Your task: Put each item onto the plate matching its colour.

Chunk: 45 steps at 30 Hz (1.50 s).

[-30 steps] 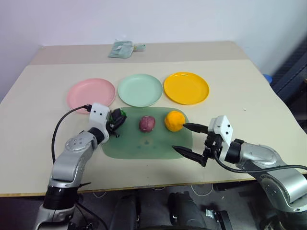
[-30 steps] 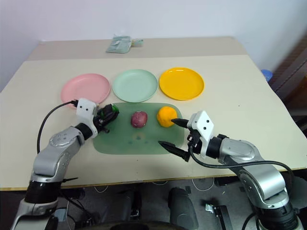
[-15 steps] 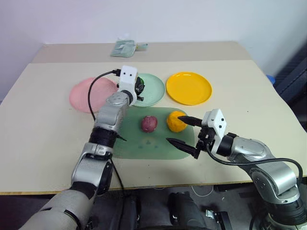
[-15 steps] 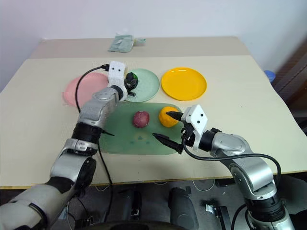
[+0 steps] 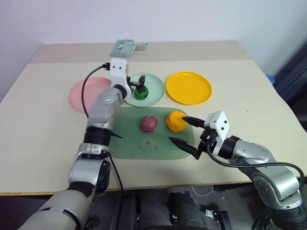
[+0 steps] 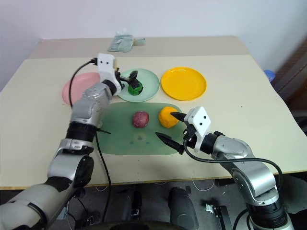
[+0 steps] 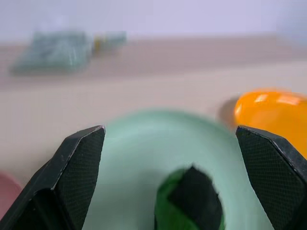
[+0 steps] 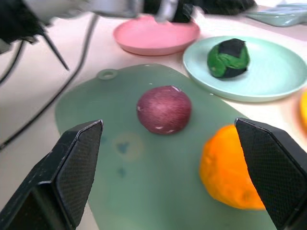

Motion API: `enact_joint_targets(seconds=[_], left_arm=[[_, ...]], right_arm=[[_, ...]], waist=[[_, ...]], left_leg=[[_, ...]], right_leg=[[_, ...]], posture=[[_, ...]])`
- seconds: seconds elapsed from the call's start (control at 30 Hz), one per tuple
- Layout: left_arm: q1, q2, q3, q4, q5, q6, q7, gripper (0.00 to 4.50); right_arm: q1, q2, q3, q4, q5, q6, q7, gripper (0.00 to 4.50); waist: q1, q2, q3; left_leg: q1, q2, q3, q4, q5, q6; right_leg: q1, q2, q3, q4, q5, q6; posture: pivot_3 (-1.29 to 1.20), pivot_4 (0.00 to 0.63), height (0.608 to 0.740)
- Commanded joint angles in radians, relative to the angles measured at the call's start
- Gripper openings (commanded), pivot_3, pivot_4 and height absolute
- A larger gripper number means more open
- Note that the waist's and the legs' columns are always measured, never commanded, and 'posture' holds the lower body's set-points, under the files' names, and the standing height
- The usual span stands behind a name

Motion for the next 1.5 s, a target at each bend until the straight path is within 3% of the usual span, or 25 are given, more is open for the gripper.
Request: enact_joint_targets(seconds=[0.03,0.13,0.33,0.47,0.73,1.0,1.2,1.43,1.5], left_arm=[[0.171,0.1,0.005,-0.263,-0.09,0.087,-0.153,4.43],[0.332,0.175,0.016,-0.45,-0.196,0.15,-0.269,4.43],[0.437,0.258,-0.041,-0.608,-0.232,0.179,-0.366,4.43],[0.412,0.292,-0.145,-0.587,-0.152,0.158,-0.388,4.43],[0.307,0.259,-0.283,-0.482,-0.044,0.134,-0.385,4.43],[0.284,0.243,-0.325,-0.435,-0.006,0.146,-0.413,4.43],[0.29,0.235,-0.307,-0.43,-0.001,0.153,-0.399,1.98],[0.321,0.193,-0.207,-0.468,-0.032,0.18,-0.306,1.98],[0.318,0.149,-0.142,-0.467,-0.022,0.172,-0.21,1.98]], right_arm=[[-0.004,-0.011,-0.03,-0.022,0.004,-0.017,0.009,4.5],[-0.009,-0.017,-0.021,-0.013,0.008,-0.015,0.028,4.5],[-0.002,-0.042,0.0,-0.007,0.009,-0.013,0.093,4.5],[-0.007,-0.039,-0.001,0.003,0.003,-0.022,0.098,4.5],[0.011,-0.033,-0.003,-0.013,-0.006,-0.026,0.084,4.5],[0.03,-0.035,-0.011,-0.031,-0.008,-0.026,0.07,4.5],[0.027,-0.035,-0.01,-0.03,-0.007,-0.024,0.066,4.5],[0.016,-0.033,-0.006,-0.02,-0.007,-0.027,0.069,4.5],[0.011,-0.032,-0.005,-0.016,-0.008,-0.029,0.071,4.5]], waist=[[-0.01,0.0,0.0],[-0.009,-0.001,0.0],[0.014,-0.001,0.001],[0.013,-0.001,0.0],[0.015,-0.001,0.0],[0.011,-0.001,0.0],[0.014,-0.001,0.0],[0.013,-0.001,0.0],[0.013,-0.001,0.0]], left_leg=[[0.0,0.0,0.0,0.0,0.0,-0.001],[0.0,0.002,0.0,0.0,0.001,-0.001],[0.0,0.002,-0.001,0.001,0.003,-0.001],[0.0,0.0,0.0,0.001,0.003,-0.001],[0.0,-0.001,0.0,0.001,0.003,-0.001],[0.0,0.0,-0.001,0.001,0.003,0.0],[0.0,0.0,-0.001,0.001,0.003,0.0],[0.0,0.0,-0.001,0.001,0.003,0.0],[0.0,0.0,-0.001,0.001,0.003,0.0]], right_leg=[[0.0,0.0,0.0,0.0,0.0,0.0],[0.0,0.0,0.0,0.002,0.0,0.0],[0.001,-0.001,0.0,0.001,-0.002,-0.005],[0.001,-0.001,0.001,0.001,-0.002,-0.006],[0.0,0.0,0.0,0.001,-0.002,-0.005],[0.0,0.001,0.0,0.001,-0.002,-0.005],[0.0,0.0,0.0,0.001,-0.002,-0.005],[0.0,0.0,0.001,0.001,-0.002,-0.005],[0.0,0.0,0.001,0.001,-0.001,-0.004]], posture=[[0.0,0.15,0.74],[0.0,0.15,0.74],[0.0,0.15,0.74],[0.0,0.15,0.74],[0.0,0.15,0.74],[0.0,0.15,0.74],[0.0,0.15,0.74],[0.0,0.15,0.74],[0.0,0.15,0.74]])
